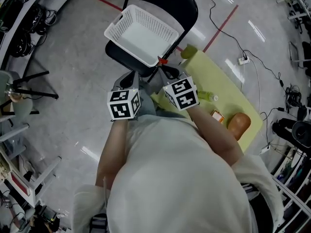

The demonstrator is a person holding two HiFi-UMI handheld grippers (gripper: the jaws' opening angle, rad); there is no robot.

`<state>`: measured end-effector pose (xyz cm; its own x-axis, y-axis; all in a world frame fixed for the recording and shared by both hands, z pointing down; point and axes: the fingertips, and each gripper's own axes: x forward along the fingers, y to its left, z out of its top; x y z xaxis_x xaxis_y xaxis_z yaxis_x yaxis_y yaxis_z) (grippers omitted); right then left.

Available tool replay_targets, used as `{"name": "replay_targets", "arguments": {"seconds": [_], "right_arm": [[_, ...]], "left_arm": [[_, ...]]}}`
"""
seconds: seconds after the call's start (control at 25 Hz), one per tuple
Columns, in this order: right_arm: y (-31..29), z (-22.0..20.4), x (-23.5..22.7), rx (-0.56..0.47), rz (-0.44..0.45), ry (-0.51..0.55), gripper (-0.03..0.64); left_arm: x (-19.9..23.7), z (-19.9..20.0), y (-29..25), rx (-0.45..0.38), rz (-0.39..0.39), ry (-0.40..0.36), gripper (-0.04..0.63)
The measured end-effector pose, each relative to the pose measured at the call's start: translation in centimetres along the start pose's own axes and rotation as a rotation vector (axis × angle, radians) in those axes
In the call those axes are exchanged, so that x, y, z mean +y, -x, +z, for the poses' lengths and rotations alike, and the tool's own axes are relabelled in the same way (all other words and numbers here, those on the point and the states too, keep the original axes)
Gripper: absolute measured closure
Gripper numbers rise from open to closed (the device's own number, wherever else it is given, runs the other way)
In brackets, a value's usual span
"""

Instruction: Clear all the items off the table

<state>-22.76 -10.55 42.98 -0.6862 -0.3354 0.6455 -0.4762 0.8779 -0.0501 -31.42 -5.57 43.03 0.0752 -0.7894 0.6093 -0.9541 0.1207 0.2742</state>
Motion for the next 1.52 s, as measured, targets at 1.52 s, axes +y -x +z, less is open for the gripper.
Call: {"name": "replay_targets", "arguments": {"seconds": [1.52], "right_arm": [[-17.3, -4.4, -5.6, 0.220, -0.074, -0.242, 0.600]], "left_arm": [[9.0, -0.2, -14.8, 0.209, -0.055, 0.053, 0.586]]}}
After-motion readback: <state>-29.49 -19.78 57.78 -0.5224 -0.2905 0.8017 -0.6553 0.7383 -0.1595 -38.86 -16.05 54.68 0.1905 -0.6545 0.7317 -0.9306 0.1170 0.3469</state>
